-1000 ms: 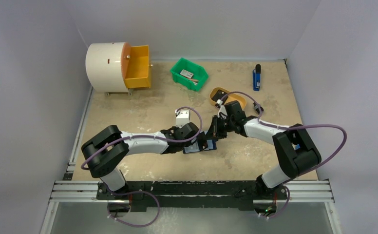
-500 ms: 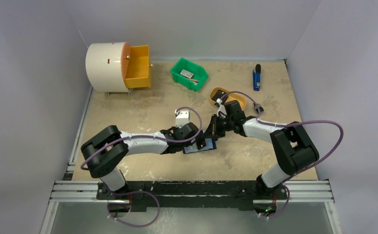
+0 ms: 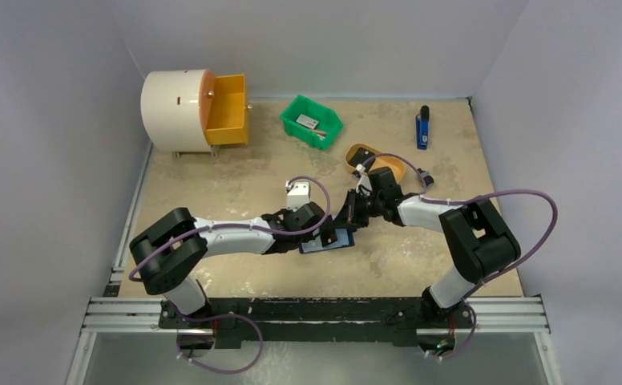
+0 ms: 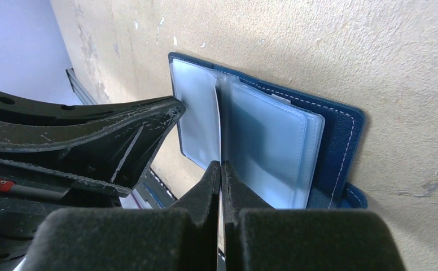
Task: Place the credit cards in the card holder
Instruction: Insert the credit card into the card holder.
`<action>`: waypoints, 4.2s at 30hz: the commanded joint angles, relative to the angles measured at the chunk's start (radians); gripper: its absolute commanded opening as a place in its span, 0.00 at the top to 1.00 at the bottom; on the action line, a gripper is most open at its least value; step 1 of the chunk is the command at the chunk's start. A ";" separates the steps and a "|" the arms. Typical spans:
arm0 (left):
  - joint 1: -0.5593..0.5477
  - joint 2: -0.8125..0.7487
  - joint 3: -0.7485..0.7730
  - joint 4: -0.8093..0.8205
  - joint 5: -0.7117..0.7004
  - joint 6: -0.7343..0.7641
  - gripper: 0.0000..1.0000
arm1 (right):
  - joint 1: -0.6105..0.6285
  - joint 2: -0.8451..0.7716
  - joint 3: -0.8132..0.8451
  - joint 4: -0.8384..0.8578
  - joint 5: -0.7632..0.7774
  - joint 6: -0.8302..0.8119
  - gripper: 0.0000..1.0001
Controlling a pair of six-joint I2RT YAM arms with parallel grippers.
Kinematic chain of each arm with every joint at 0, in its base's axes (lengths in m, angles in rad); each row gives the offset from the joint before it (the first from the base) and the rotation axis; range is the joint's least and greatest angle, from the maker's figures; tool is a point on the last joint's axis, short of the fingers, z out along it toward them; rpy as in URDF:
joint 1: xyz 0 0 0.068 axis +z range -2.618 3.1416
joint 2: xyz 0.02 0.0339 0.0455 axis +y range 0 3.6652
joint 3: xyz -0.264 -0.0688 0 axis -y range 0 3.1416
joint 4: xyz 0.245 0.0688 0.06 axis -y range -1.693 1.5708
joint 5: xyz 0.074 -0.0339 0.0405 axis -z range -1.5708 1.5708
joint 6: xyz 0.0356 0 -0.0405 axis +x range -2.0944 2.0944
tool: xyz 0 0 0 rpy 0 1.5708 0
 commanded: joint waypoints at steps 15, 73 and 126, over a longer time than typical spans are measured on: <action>0.004 -0.016 0.007 -0.009 -0.008 -0.021 0.99 | 0.002 0.013 -0.070 0.109 0.064 0.034 1.00; 0.010 -0.031 -0.025 -0.106 -0.089 -0.038 1.00 | 0.054 0.066 -0.097 0.222 0.089 0.111 1.00; 0.011 -0.043 -0.100 0.005 -0.008 -0.066 1.00 | 0.162 0.084 -0.022 0.196 0.117 0.178 0.66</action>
